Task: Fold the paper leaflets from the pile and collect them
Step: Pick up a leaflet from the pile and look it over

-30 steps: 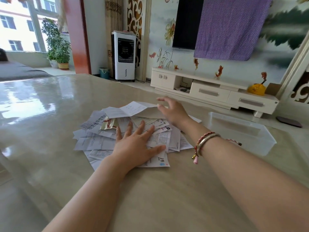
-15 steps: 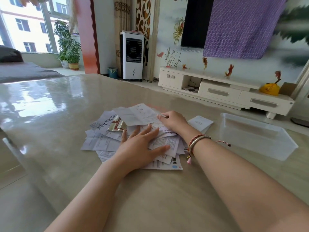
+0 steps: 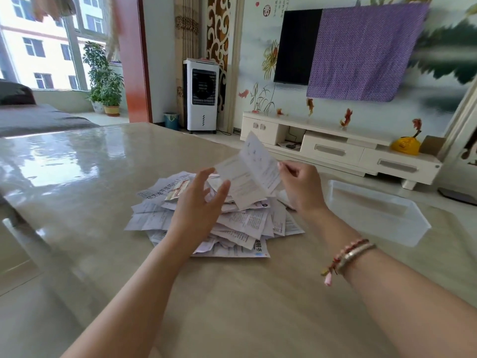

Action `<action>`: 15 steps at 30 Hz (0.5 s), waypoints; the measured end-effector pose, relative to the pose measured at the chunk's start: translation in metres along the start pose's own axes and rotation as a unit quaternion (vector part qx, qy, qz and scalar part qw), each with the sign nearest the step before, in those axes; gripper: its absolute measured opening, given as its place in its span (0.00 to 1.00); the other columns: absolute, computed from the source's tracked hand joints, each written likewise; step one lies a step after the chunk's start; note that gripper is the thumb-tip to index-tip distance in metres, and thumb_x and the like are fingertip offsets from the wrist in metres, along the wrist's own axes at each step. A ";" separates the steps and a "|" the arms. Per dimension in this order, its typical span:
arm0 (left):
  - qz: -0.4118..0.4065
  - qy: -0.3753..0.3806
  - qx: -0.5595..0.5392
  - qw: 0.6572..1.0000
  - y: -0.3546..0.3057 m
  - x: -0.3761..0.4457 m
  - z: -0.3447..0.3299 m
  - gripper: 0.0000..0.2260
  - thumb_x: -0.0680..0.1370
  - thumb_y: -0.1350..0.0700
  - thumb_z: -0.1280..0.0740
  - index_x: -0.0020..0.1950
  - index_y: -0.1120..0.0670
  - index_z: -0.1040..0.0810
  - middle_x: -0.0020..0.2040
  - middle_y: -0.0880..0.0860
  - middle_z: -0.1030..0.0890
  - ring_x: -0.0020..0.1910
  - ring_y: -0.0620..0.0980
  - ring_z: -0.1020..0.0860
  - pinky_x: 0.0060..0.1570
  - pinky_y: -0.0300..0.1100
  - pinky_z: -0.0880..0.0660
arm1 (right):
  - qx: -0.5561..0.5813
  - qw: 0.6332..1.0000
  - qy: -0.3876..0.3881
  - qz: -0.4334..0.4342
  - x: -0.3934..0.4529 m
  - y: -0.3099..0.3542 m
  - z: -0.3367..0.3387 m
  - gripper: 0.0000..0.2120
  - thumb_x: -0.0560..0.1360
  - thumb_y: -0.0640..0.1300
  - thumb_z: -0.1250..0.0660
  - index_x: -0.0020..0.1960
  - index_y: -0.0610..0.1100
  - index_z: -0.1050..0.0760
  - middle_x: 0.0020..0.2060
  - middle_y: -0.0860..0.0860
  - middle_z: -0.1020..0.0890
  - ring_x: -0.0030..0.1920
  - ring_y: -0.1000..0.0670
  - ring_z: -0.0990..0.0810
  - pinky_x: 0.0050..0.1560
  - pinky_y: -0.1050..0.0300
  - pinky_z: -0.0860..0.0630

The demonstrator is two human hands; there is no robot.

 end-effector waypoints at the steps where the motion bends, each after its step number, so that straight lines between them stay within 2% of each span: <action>1: 0.013 -0.002 -0.018 1.000 -0.002 -0.001 0.001 0.24 0.78 0.43 0.37 0.73 0.48 0.34 0.66 0.48 0.26 0.61 0.45 0.25 0.47 0.35 0.27 | 0.035 0.999 -0.006 0.001 -0.008 0.002 0.006 0.14 0.81 0.42 0.39 0.48 0.34 0.19 0.39 0.37 0.18 0.35 0.47 0.22 0.36 0.60 0.24; 2: 0.026 -0.002 -0.034 0.999 -0.003 -0.001 0.001 0.25 0.78 0.42 0.38 0.73 0.48 0.35 0.67 0.49 0.26 0.60 0.44 0.25 0.44 0.32 0.29 | 0.072 0.997 -0.011 -0.008 -0.017 0.003 0.011 0.13 0.81 0.43 0.39 0.49 0.37 0.19 0.41 0.38 0.17 0.39 0.45 0.18 0.42 0.56 0.19; 3: 0.037 -0.004 -0.053 0.998 -0.005 -0.002 -0.001 0.26 0.77 0.40 0.38 0.73 0.48 0.36 0.68 0.51 0.26 0.62 0.45 0.25 0.46 0.33 0.29 | 0.109 0.994 -0.020 -0.022 -0.024 0.004 0.016 0.12 0.81 0.43 0.39 0.49 0.41 0.18 0.41 0.42 0.16 0.43 0.46 0.16 0.46 0.56 0.18; 5: 0.050 -0.006 -0.082 0.995 -0.009 -0.004 -0.006 0.29 0.76 0.38 0.38 0.74 0.48 0.38 0.67 0.55 0.25 0.64 0.48 0.25 0.55 0.41 0.29 | 0.174 0.983 -0.051 -0.044 -0.033 0.005 0.024 0.12 0.81 0.43 0.39 0.46 0.47 0.18 0.41 0.48 0.15 0.43 0.52 0.16 0.43 0.61 0.19; 6: 0.052 -0.004 -0.076 0.996 -0.013 -0.006 -0.009 0.30 0.77 0.38 0.39 0.74 0.49 0.39 0.67 0.56 0.25 0.64 0.49 0.26 0.56 0.41 0.30 | 0.205 0.975 -0.066 -0.054 -0.034 0.005 0.026 0.12 0.81 0.42 0.39 0.45 0.48 0.18 0.41 0.49 0.15 0.43 0.53 0.15 0.42 0.62 0.19; 8: 0.056 0.008 -0.042 0.998 -0.021 -0.012 -0.017 0.32 0.77 0.39 0.39 0.76 0.50 0.44 0.70 0.57 0.28 0.68 0.50 0.29 0.56 0.39 0.34 | 0.244 0.963 -0.093 -0.069 -0.034 0.002 0.030 0.12 0.81 0.42 0.40 0.45 0.48 0.19 0.44 0.47 0.15 0.45 0.51 0.15 0.45 0.57 0.18; 10: 0.066 0.016 -0.044 0.997 -0.026 -0.016 -0.024 0.34 0.77 0.39 0.38 0.78 0.52 0.47 0.72 0.56 0.31 0.69 0.50 0.30 0.58 0.40 0.34 | 0.253 0.957 -0.111 -0.083 -0.035 -0.002 0.033 0.12 0.81 0.42 0.40 0.46 0.48 0.18 0.45 0.46 0.15 0.47 0.49 0.16 0.49 0.51 0.18; 11: 0.075 0.021 -0.064 0.995 -0.027 -0.016 -0.027 0.35 0.77 0.39 0.37 0.77 0.52 0.46 0.71 0.55 0.29 0.68 0.50 0.29 0.59 0.40 0.33 | 0.254 0.956 -0.115 -0.088 -0.036 -0.005 0.034 0.12 0.81 0.42 0.40 0.47 0.47 0.18 0.45 0.46 0.15 0.48 0.48 0.16 0.50 0.49 0.18; 13: 0.109 0.029 -0.132 0.985 -0.026 -0.014 -0.032 0.33 0.77 0.41 0.36 0.76 0.53 0.43 0.63 0.52 0.22 0.62 0.49 0.24 0.62 0.44 0.30 | 0.225 0.965 -0.121 -0.068 -0.038 -0.006 0.035 0.12 0.81 0.42 0.40 0.46 0.50 0.18 0.44 0.48 0.15 0.47 0.48 0.16 0.50 0.46 0.18; 15: 0.138 0.035 -0.204 0.969 -0.024 -0.010 -0.037 0.32 0.76 0.42 0.34 0.75 0.53 0.39 0.59 0.51 0.20 0.58 0.50 0.21 0.64 0.49 0.28 | 0.192 0.976 -0.106 -0.021 -0.043 -0.001 0.032 0.12 0.81 0.42 0.40 0.45 0.52 0.19 0.42 0.50 0.15 0.46 0.47 0.16 0.49 0.43 0.19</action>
Point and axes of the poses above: each hand's wrist, its own x-axis towards the middle knuckle, its own z-axis out of the back of the hand, y = z × x, the point moved 5 cm from there along x, towards the middle knuckle
